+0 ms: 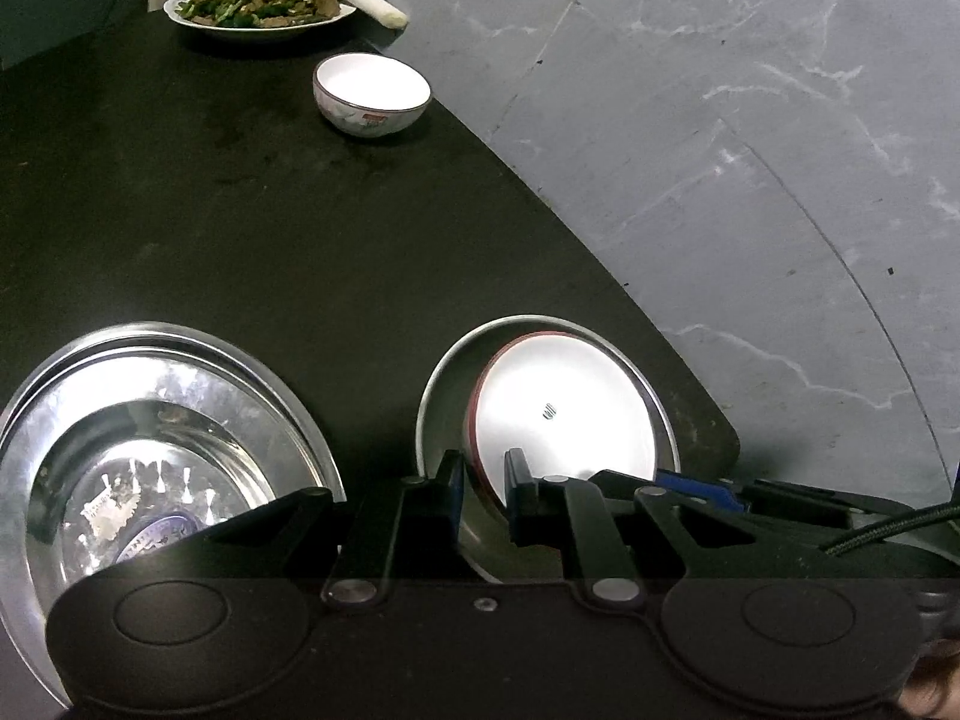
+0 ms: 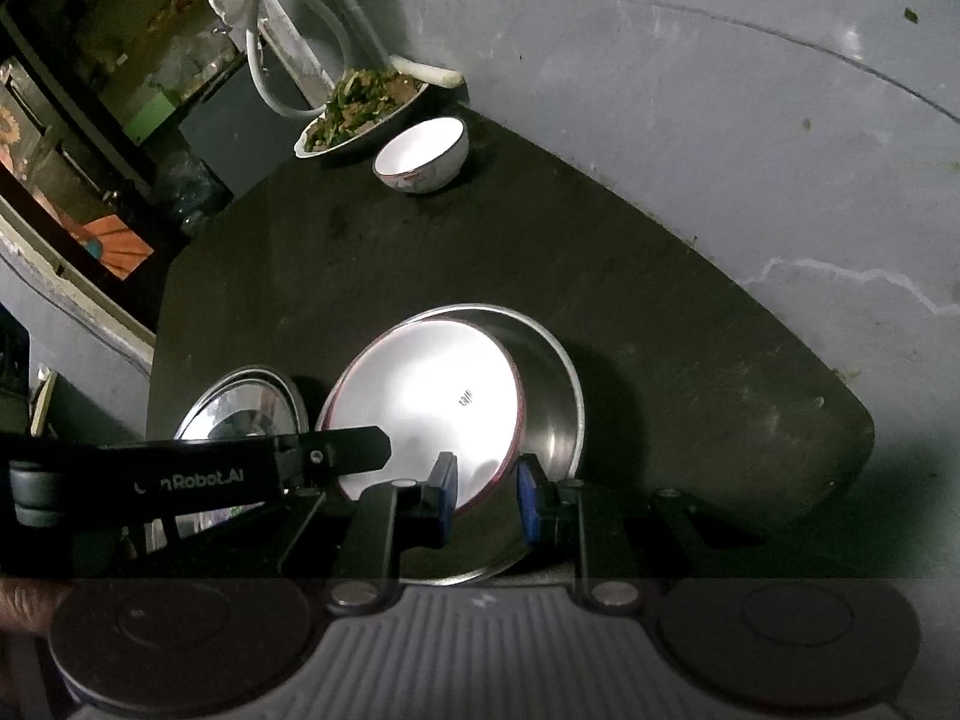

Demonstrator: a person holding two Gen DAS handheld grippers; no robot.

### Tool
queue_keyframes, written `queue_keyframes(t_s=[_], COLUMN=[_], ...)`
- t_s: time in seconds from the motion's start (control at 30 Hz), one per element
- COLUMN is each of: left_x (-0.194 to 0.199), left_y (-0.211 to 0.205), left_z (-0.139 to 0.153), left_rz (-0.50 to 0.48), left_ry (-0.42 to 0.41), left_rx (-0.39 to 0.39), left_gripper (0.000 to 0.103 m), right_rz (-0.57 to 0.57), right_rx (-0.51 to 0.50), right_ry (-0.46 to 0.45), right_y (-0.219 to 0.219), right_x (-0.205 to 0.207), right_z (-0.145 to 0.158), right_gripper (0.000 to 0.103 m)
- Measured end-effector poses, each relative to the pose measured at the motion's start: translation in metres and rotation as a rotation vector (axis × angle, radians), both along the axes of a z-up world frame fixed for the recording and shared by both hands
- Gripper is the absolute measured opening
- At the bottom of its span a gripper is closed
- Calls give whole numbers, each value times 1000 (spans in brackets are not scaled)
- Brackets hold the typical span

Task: Organize plates and bowls
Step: 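Carry the white bowl with both tools and lower it into the steel bowl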

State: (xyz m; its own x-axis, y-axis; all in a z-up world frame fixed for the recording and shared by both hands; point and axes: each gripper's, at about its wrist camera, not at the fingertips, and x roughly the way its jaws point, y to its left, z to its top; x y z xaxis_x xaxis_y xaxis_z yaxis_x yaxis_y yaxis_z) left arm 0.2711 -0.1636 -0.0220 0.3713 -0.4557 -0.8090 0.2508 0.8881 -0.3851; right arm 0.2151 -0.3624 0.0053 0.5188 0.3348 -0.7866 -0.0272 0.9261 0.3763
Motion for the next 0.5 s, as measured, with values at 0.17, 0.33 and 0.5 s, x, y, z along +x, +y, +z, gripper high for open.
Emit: queue_keyframes(t_s=[0.17, 0.33, 0.5], left_x=[1, 2, 3], left_y=[-2, -3, -3], left_z=[-1, -2, -3], left_rz=[3, 6, 8], left_ry=[11, 17, 21], left_rx=[4, 1, -3], left_gripper=[15, 16, 18], right_rz=[1, 1, 0], right_rx=[3, 9, 17], right_ry=[0, -3, -3], right_y=[0, -2, -4], right_x=[1, 0, 0], right_z=[-1, -2, -2], right_gripper=[24, 24, 26])
